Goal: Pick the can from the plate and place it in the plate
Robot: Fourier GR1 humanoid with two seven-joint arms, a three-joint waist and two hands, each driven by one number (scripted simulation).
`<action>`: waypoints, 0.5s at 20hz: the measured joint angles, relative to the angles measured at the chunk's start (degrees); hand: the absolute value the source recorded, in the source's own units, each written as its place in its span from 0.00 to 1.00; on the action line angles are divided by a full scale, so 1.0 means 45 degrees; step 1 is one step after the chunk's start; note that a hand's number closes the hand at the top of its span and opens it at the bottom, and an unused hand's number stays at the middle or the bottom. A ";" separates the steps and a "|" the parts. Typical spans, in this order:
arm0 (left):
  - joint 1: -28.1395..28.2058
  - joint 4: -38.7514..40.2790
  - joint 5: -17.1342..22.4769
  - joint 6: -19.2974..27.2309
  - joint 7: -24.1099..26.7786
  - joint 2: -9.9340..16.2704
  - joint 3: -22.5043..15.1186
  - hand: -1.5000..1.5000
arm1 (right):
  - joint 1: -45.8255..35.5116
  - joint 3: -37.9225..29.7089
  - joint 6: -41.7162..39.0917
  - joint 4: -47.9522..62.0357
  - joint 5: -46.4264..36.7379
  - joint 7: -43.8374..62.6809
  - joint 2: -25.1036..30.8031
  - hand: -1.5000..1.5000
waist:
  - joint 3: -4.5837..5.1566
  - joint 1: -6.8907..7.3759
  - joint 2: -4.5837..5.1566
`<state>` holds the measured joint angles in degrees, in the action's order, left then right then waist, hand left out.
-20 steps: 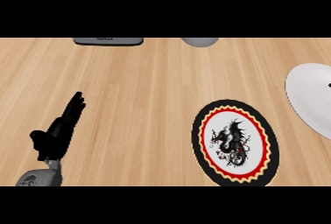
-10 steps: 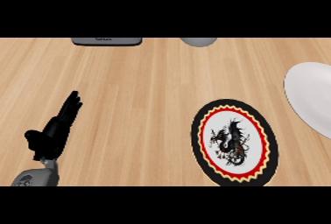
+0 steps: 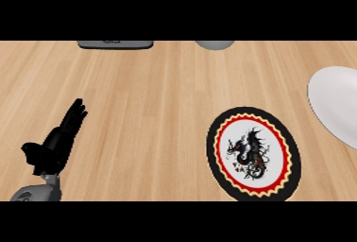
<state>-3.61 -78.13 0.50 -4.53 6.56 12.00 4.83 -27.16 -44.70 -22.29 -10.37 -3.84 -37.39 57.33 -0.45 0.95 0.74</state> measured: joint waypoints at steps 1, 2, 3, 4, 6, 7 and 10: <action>-0.0017 0.0007 -0.0048 0.0068 0.0009 -0.0076 -0.0044 0.50 | 0.0280 0.0003 -0.0244 -0.0003 -0.0010 -0.0290 0.0066 0.00 | -0.0008 -0.0008 0.0008; 0.0006 -0.0148 -0.0032 0.0078 -0.0116 -0.0095 -0.0067 0.50 | 0.0538 -0.0010 -0.0402 0.0011 -0.0002 -0.0431 0.0144 0.00 | -0.0014 0.0005 0.0004; -0.0054 -0.0159 -0.0018 0.0050 -0.0209 -0.0054 -0.0053 0.50 | 0.0748 -0.0008 -0.0550 -0.0006 -0.0004 -0.0505 0.0258 0.00 | -0.0020 -0.0004 0.0005; -0.0011 -0.0130 0.0030 -0.0023 -0.0136 -0.0015 -0.0011 0.50 | 0.0896 -0.0008 -0.0572 -0.0017 -0.0005 -0.0572 0.0283 0.00 | -0.0022 0.0020 0.0010; 0.0027 -0.0036 0.0044 -0.0050 -0.0013 -0.0039 0.0009 0.50 | 0.1233 0.0048 -0.0540 -0.0089 -0.0061 -0.0799 0.0230 0.00 | -0.0031 0.0036 0.0022; -0.0058 0.0031 0.0017 -0.0016 -0.0040 -0.0058 0.0006 0.50 | 0.1348 0.0118 -0.0497 -0.0142 -0.0126 -0.0894 0.0171 0.00 | -0.0033 0.0037 0.0029; -0.0176 0.0249 0.0063 -0.0121 0.0080 0.0008 0.0083 0.50 | 0.1679 0.0214 -0.0431 -0.0222 -0.0217 -0.1084 0.0151 0.00 | -0.0043 0.0034 0.0041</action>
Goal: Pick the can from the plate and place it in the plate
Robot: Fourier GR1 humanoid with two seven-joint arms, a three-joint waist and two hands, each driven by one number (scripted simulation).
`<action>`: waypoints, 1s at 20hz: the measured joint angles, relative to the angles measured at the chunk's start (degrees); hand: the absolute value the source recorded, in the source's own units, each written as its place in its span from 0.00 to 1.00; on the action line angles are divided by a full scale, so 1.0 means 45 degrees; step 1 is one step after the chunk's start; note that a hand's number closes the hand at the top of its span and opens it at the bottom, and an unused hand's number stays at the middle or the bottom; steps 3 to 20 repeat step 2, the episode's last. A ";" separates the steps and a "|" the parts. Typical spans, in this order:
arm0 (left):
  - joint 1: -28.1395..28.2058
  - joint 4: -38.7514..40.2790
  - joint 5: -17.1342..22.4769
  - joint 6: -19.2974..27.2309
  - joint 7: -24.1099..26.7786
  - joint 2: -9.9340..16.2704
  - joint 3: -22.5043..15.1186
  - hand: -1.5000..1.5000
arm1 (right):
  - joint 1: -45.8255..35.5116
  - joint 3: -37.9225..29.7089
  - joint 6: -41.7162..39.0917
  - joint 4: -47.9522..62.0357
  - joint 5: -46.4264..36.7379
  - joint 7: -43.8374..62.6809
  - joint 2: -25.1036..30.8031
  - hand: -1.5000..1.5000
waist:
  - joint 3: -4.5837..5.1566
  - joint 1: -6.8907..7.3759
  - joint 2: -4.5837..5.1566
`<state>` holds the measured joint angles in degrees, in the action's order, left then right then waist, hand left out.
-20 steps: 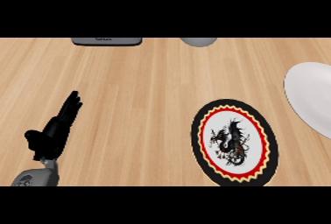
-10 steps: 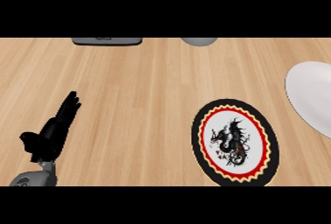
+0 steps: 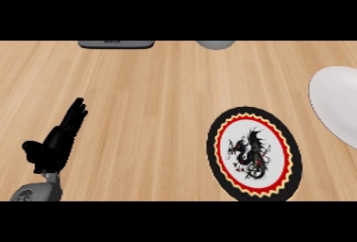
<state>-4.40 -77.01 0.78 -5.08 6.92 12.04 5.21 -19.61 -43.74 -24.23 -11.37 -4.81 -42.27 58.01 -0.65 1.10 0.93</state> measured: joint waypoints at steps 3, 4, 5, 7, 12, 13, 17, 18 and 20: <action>0.0096 -0.0092 -0.0067 0.0011 0.0029 -0.0063 -0.0099 0.50 | 0.0184 -0.0019 0.0025 -0.0016 0.0018 -0.0088 0.0043 0.00 | -0.0008 0.0028 -0.0015; 0.0096 -0.0092 -0.0067 0.0011 0.0029 -0.0063 -0.0099 0.50 | 0.0184 -0.0019 0.0025 -0.0016 0.0018 -0.0088 0.0043 0.00 | -0.0008 0.0028 -0.0015; 0.0096 -0.0092 -0.0067 0.0011 0.0029 -0.0063 -0.0099 0.50 | 0.0184 -0.0019 0.0025 -0.0016 0.0018 -0.0088 0.0043 0.00 | -0.0008 0.0028 -0.0015; 0.0096 -0.0092 -0.0067 0.0011 0.0029 -0.0063 -0.0099 0.50 | 0.0184 -0.0019 0.0025 -0.0016 0.0018 -0.0088 0.0043 0.00 | -0.0008 0.0028 -0.0015; 0.0096 -0.0092 -0.0067 0.0011 0.0029 -0.0063 -0.0099 0.50 | 0.0184 -0.0019 0.0025 -0.0016 0.0018 -0.0088 0.0043 0.00 | -0.0008 0.0028 -0.0015; 0.0096 -0.0092 -0.0067 0.0011 0.0029 -0.0063 -0.0099 0.50 | 0.0184 -0.0019 0.0025 -0.0016 0.0018 -0.0088 0.0043 0.00 | -0.0008 0.0028 -0.0015; 0.0096 -0.0092 -0.0067 0.0011 0.0029 -0.0063 -0.0099 0.50 | 0.0184 -0.0019 0.0025 -0.0016 0.0018 -0.0088 0.0043 0.00 | -0.0008 0.0028 -0.0015; 0.0096 -0.0092 -0.0067 0.0011 0.0029 -0.0063 -0.0099 0.50 | 0.0184 -0.0019 0.0025 -0.0016 0.0018 -0.0088 0.0043 0.00 | -0.0008 0.0028 -0.0015; 0.0096 -0.0092 -0.0067 0.0011 0.0029 -0.0063 -0.0099 0.50 | 0.0184 -0.0019 0.0025 -0.0016 0.0018 -0.0088 0.0043 0.00 | -0.0008 0.0028 -0.0015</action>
